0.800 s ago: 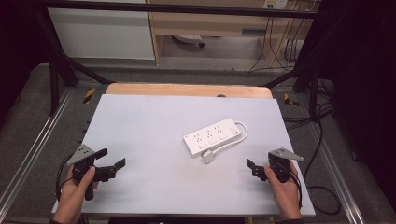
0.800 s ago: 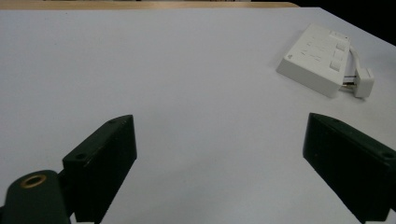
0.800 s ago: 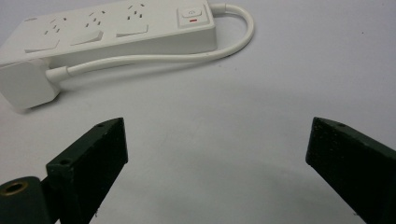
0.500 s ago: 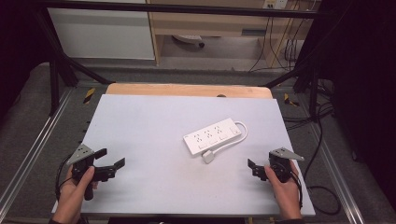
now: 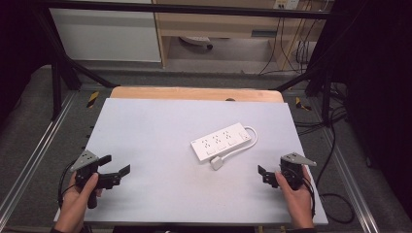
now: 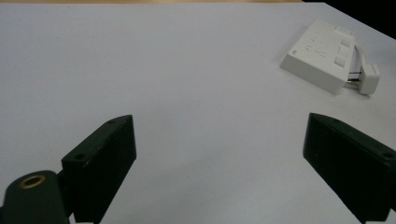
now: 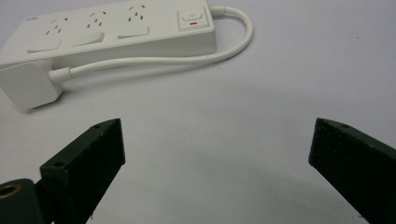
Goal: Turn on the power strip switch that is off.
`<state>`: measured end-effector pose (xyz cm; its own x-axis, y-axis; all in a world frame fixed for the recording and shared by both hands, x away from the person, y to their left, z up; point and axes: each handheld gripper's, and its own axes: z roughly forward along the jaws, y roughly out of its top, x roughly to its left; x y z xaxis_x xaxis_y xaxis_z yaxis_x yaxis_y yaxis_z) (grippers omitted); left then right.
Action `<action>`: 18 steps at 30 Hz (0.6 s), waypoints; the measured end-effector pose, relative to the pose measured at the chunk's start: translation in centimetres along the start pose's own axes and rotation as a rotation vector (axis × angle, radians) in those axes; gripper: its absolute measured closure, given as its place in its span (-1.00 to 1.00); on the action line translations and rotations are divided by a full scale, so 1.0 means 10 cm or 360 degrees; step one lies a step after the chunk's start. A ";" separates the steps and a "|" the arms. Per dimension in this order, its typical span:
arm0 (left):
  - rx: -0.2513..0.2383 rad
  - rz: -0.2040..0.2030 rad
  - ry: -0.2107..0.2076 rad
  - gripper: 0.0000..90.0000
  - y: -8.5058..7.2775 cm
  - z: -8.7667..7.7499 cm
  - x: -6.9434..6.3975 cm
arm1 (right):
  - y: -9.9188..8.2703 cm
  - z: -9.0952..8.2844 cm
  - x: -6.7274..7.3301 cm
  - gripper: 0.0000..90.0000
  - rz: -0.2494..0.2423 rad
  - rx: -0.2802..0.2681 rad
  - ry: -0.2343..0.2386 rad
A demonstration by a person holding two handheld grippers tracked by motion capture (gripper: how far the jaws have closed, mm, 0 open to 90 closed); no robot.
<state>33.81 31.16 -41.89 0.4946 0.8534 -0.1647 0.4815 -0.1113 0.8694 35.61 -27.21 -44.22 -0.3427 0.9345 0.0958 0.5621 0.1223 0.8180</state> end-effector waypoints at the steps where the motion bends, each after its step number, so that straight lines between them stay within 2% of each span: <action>1: 0.0001 0.0000 0.0001 -0.79 0.00 0.00 0.00 | 0.01 -0.01 0.01 -0.92 0.0003 0.0003 0.0005; 6: 0.0010 0.0005 0.0001 -0.81 0.00 0.00 0.00 | 0.02 -0.02 0.03 -0.92 -0.0006 0.0012 0.0013; 18: 0.0022 -0.0003 0.0003 -0.84 0.00 0.01 0.00 | 0.14 -0.06 0.08 -0.91 -0.0003 0.0035 0.0090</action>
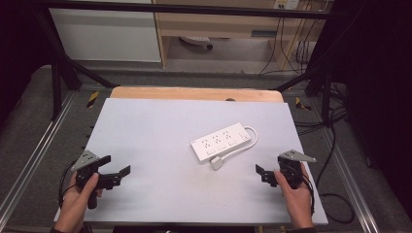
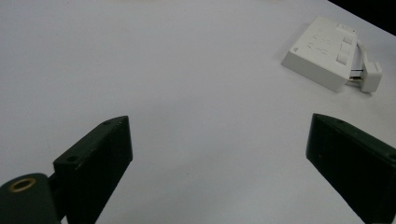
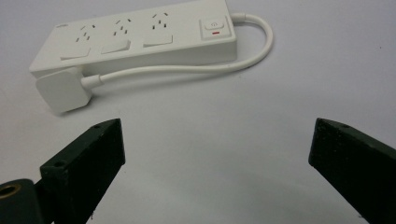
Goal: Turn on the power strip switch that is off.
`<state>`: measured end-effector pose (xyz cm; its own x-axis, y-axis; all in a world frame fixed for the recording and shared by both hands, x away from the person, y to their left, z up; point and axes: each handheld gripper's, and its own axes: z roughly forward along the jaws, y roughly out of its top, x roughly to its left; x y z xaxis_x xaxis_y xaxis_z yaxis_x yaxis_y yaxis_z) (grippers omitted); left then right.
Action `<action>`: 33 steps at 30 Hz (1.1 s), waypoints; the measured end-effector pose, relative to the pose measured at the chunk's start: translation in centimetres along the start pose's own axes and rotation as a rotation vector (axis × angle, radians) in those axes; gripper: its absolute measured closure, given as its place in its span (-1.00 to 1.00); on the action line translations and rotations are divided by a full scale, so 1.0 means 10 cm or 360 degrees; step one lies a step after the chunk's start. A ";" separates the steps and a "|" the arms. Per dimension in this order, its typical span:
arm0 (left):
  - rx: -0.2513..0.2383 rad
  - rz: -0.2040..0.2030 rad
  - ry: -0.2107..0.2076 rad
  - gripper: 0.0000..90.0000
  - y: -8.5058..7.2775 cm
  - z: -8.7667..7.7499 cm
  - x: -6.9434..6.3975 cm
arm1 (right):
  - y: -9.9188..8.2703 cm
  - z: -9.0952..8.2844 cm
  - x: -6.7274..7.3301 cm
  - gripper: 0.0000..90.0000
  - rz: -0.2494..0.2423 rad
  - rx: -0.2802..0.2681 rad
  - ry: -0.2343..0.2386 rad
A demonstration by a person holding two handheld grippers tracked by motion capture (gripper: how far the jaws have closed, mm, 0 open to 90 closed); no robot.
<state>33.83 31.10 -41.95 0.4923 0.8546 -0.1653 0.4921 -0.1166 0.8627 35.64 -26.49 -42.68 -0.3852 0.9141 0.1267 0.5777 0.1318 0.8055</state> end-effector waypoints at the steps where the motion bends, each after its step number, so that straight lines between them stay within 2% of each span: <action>1: -0.0001 0.0000 0.0000 -0.84 0.00 0.00 0.00 | 0.00 0.00 0.00 -0.91 0.0000 0.0000 0.0000; 2: 0.0000 0.0000 0.0000 -0.84 0.00 0.00 0.00 | 0.04 -0.01 0.02 -0.91 -0.0023 -0.0005 -0.0013; 6: 0.0009 -0.0010 -0.0001 -0.84 -0.01 0.00 0.00 | 0.10 -0.04 0.04 -0.91 -0.0036 -0.0022 -0.0016; 13: 0.0015 -0.0016 0.0004 -0.84 -0.01 0.00 0.00 | 0.21 -0.12 0.09 -0.93 -0.0095 -0.0058 -0.0002; 18: 0.0021 -0.0016 0.0006 -0.84 -0.01 0.01 0.00 | 0.28 -0.17 0.10 -0.94 -0.0098 -0.0097 0.0017; 21: 0.0019 -0.0019 0.0007 -0.84 -0.01 0.00 0.00 | 0.38 -0.22 0.10 -0.95 -0.0093 -0.0153 0.0006; 33: 0.0026 -0.0022 0.0015 -0.83 -0.01 0.01 0.00 | 0.68 -0.24 0.15 -0.94 -0.0119 -0.0181 0.0016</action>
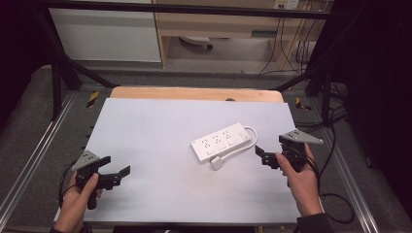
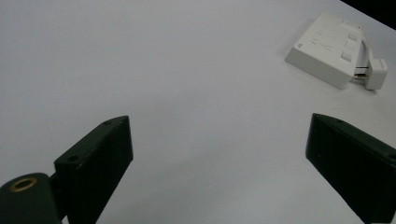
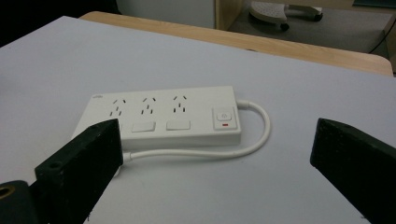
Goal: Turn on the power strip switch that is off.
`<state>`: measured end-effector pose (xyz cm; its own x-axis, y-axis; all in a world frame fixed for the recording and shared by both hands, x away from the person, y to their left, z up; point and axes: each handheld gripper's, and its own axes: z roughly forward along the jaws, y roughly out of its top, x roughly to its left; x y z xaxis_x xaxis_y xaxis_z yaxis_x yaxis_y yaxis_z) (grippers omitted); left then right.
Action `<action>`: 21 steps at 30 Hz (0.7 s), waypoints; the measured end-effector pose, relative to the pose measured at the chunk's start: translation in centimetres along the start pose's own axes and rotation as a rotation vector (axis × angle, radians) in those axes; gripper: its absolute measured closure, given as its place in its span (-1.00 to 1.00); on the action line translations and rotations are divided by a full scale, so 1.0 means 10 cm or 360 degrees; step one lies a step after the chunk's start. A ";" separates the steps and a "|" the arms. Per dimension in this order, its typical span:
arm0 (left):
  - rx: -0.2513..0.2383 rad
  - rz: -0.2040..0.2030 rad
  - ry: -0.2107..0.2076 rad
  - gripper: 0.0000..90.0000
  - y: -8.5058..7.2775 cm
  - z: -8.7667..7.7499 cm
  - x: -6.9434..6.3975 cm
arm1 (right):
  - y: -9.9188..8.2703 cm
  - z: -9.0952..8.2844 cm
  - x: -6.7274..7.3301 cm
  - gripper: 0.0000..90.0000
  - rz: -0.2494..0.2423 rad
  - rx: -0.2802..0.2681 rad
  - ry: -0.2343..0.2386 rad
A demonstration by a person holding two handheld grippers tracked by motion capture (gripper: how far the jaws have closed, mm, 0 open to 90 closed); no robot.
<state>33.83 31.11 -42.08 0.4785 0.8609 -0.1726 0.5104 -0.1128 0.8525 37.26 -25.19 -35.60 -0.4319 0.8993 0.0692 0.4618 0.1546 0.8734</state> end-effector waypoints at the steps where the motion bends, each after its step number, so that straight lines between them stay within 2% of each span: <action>1: 0.0000 0.0000 0.0001 -0.83 0.00 0.00 0.00 | 0.03 0.00 0.00 -0.93 -0.0004 0.0001 0.0005; 3: 0.0001 0.0004 0.0007 -0.83 0.00 0.00 0.00 | 0.11 0.03 0.02 -0.93 -0.0043 0.0011 0.0005; 13: 0.0008 0.0005 0.0009 -0.84 0.00 0.01 0.00 | 0.26 0.19 0.04 -0.93 -0.0065 0.0015 0.0008; 21: 0.0004 -0.0002 0.0016 -0.84 0.00 0.00 0.00 | 0.33 0.27 0.02 -0.93 -0.0027 -0.0022 0.0000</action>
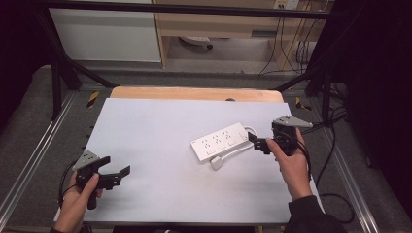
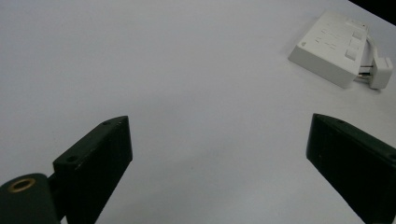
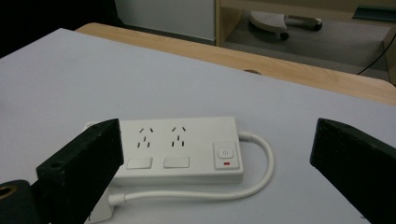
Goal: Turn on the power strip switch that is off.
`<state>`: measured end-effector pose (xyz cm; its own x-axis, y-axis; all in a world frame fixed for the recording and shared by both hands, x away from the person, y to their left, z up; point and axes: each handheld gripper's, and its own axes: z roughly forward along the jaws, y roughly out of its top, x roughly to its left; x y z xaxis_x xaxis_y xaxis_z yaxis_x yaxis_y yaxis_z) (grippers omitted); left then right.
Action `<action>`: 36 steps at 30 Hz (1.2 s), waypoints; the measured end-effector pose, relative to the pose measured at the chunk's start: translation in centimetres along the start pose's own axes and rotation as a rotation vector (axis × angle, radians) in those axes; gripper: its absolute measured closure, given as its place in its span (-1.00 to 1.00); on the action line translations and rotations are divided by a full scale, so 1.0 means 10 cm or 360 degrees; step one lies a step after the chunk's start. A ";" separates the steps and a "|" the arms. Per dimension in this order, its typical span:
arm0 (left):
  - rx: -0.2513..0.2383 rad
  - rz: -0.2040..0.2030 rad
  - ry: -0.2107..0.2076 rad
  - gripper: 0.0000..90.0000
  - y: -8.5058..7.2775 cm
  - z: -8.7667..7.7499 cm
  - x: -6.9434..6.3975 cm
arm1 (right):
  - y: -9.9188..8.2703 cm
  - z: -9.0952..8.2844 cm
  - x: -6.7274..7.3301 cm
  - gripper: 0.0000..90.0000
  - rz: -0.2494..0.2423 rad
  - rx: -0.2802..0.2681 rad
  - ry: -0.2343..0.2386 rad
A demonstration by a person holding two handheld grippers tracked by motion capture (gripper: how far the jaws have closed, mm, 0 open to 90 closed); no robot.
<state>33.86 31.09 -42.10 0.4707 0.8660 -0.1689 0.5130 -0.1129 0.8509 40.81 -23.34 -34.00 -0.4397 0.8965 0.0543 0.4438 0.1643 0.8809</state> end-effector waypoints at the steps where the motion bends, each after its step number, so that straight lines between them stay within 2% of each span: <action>1: 0.0000 0.0002 0.0000 -0.84 0.00 0.00 0.00 | 0.02 -0.01 0.00 -0.93 0.0004 -0.0025 -0.0006; 7: -0.0001 0.0003 0.0000 -0.84 0.00 0.00 0.00 | 0.04 0.02 -0.02 -0.93 0.0003 -0.0023 -0.0013; 25: 0.0003 -0.0001 0.0013 -0.84 0.00 0.00 0.01 | 0.11 0.24 0.03 -0.94 -0.0008 -0.0017 -0.0033; 32: 0.0007 -0.0007 0.0013 -0.84 0.00 0.00 0.01 | 0.10 0.39 0.10 -0.92 -0.0030 -0.0038 -0.0096; 36: 0.0007 -0.0010 0.0014 -0.84 0.00 0.00 0.01 | 0.10 0.44 0.09 -0.90 -0.0019 -0.0024 -0.0073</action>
<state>33.94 31.18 -42.12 0.4611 0.8709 -0.1700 0.5194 -0.1096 0.8475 44.33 -20.53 -35.15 -0.4082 0.9126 0.0224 0.4270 0.1692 0.8883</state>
